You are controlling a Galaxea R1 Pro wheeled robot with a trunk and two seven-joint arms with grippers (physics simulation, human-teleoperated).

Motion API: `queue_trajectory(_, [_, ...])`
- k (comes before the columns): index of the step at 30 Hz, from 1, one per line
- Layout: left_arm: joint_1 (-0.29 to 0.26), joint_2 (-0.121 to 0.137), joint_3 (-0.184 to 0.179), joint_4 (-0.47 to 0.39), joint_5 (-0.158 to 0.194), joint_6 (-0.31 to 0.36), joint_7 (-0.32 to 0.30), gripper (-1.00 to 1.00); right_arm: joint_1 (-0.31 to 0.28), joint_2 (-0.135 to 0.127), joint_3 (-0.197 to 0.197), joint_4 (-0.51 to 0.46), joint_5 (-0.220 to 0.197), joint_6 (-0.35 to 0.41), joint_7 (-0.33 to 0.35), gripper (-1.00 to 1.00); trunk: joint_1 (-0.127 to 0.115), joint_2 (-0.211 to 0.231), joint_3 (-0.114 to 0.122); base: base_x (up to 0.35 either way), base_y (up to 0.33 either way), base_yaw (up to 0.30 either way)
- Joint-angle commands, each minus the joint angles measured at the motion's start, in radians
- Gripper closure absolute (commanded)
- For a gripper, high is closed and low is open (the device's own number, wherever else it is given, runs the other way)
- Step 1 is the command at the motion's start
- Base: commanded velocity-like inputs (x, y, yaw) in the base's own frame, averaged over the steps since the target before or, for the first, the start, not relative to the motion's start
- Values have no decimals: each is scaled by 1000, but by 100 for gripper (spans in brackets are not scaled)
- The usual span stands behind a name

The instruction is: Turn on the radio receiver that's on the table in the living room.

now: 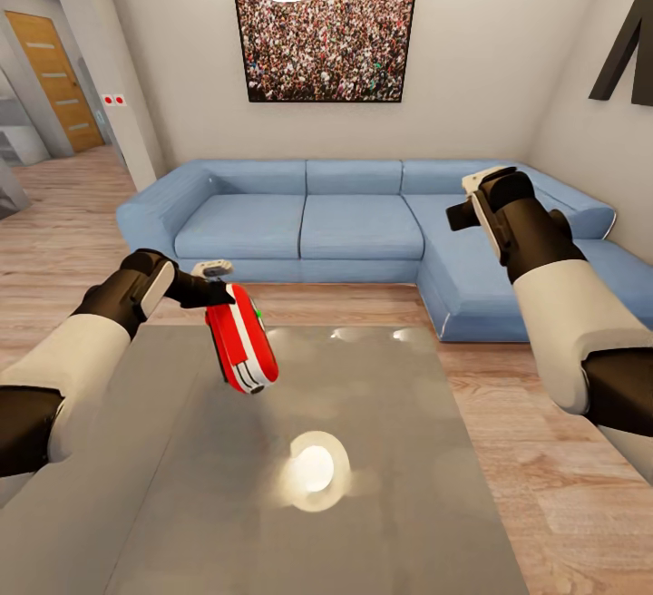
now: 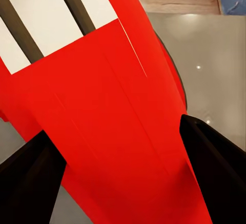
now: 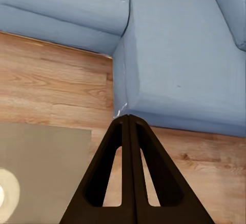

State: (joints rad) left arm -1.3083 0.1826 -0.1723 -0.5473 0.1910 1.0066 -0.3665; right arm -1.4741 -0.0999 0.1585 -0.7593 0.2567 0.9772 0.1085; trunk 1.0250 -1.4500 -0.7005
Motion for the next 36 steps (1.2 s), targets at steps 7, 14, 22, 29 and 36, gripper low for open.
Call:
queue_trajectory(7, [0, 0, 6, 0, 8, 1, 0, 100, 0, 4, 0, 0, -24, 0, 0, 100, 0, 0, 0, 0, 0, 0])
queue_trajectory(14, [0, 0, 7, 0, 8, 1, 0, 100, 0, 5, 0, 0, -27, 0, 0, 100, 0, 0, 0, 0, 0, 0])
queue_trajectory(22, [0, 0, 7, 0, 8, 1, 0, 100, 0, 5, 0, 0, -28, 0, 0, 100, 0, 0, 0, 0, 0, 0])
queue_trajectory(29, [0, -1, 7, 0, 8, 2, 1, 100, 0, 5, 0, 0, -45, 0, 0, 100, 0, 0, 0, 0, 0, 0])
queue_trajectory(36, [0, -3, 7, 0, 8, 3, 3, 100, 0, 6, 1, 1, -70, 1, 0, 100, 0, 0, 0, 0, 0, 0])
